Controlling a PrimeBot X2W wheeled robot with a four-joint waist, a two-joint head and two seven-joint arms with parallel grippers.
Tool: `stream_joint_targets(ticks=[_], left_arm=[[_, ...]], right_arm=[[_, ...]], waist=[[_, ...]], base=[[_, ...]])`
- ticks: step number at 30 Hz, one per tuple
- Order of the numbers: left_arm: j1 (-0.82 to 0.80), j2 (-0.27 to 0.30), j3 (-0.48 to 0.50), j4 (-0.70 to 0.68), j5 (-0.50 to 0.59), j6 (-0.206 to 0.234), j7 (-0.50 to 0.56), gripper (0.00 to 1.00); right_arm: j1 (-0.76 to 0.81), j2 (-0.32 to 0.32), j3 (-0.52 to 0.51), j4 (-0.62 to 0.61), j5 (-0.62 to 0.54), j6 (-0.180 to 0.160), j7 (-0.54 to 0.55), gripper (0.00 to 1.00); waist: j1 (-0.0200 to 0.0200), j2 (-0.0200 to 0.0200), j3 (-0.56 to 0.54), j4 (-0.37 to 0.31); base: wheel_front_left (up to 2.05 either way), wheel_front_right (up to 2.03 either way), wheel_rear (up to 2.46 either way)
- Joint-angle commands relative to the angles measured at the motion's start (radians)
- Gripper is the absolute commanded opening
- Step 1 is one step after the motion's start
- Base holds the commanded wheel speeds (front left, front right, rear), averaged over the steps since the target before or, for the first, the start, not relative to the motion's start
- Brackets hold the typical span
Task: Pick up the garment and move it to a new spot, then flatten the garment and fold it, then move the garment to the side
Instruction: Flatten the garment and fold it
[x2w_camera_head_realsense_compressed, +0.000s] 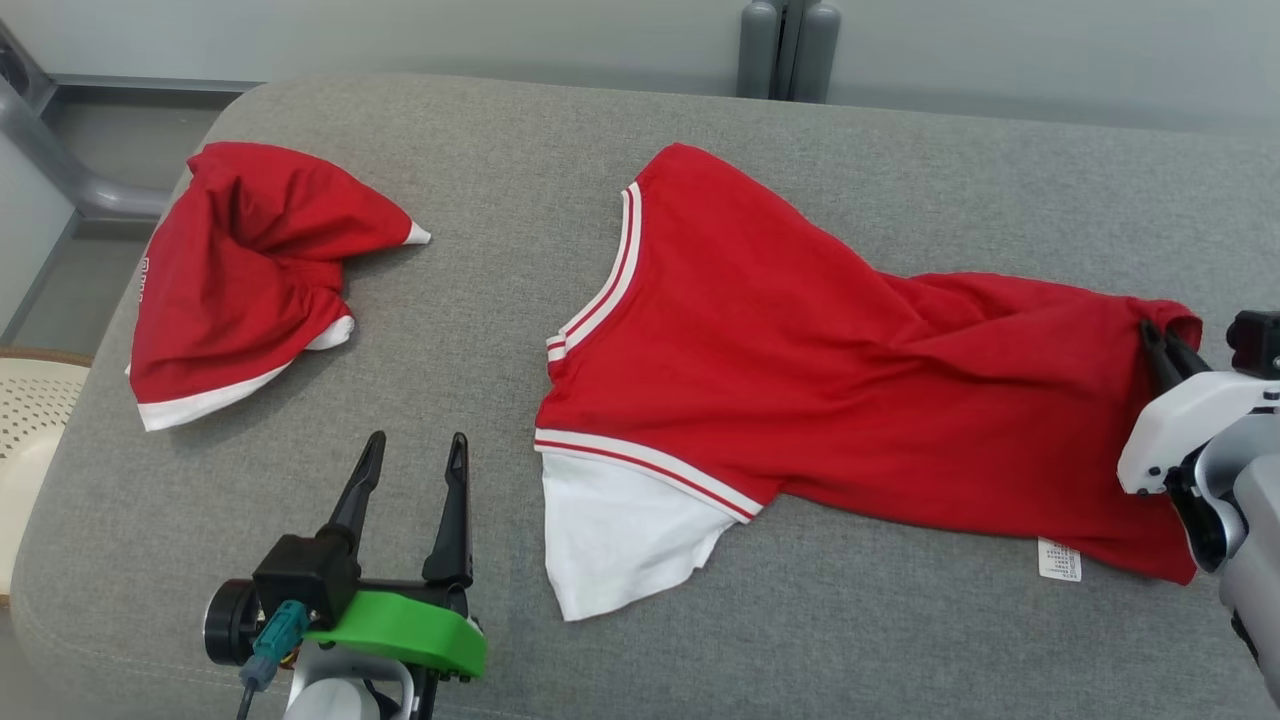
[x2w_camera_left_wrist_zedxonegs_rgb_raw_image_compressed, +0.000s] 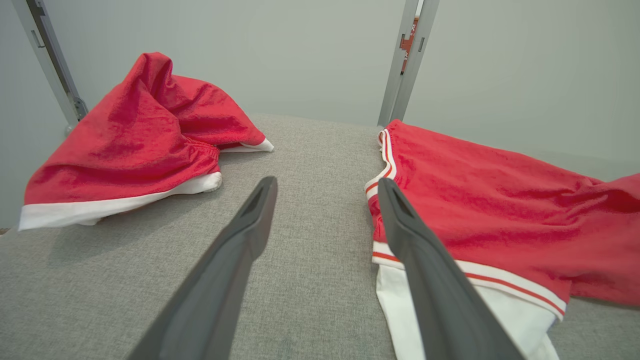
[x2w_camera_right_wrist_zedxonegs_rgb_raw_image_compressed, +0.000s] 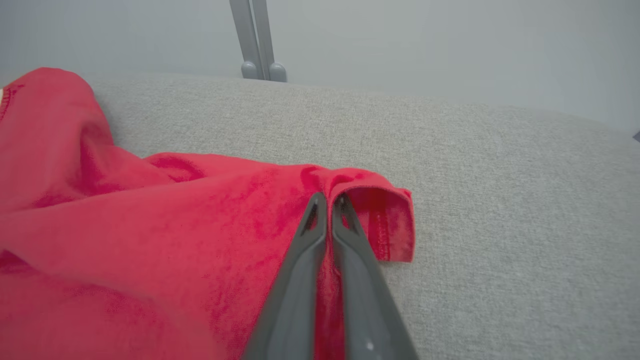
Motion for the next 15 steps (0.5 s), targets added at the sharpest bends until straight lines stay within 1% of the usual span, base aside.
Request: stream_joint_targets(ticks=[1, 4, 8, 10, 15], left_arm=[[-0.007, 0.002, -0.001, 0.002, -0.005, 0.007, 0.000, 1.00], [0.000, 0.002, 0.001, 0.005, -0.007, 0.011, 0.000, 1.00], [0.017, 0.002, 0.010, 0.005, 0.003, 0.010, 0.000, 1.00], [0.023, 0.002, 0.020, 0.004, 0.009, 0.009, 0.000, 1.00], [0.043, 0.002, 0.046, -0.001, 0.023, 0.001, 0.000, 1.00]], right_arm=[[-0.007, 0.006, 0.013, 0.021, 0.009, -0.001, -0.003, 1.00], [-0.012, 0.016, 0.016, 0.041, 0.023, -0.001, -0.016, 1.00], [0.036, 0.021, 0.024, 0.034, 0.031, -0.001, -0.030, 1.00], [0.061, 0.021, 0.012, 0.006, 0.038, -0.001, -0.034, 1.00], [0.181, 0.017, -0.077, -0.157, 0.004, -0.001, -0.033, 1.00]], waist=[[0.0000, 0.0000, -0.002, 0.003], [0.0000, 0.0000, -0.013, -0.002], [0.0000, 0.0000, -0.037, -0.023], [0.0000, 0.0000, -0.050, -0.039], [0.0000, 0.0000, -0.075, -0.083]], base=[[0.00, 0.00, 0.00], [0.00, 0.00, 0.00], [0.00, 0.00, 0.00], [0.00, 0.00, 0.00], [0.00, 0.00, 0.00]])
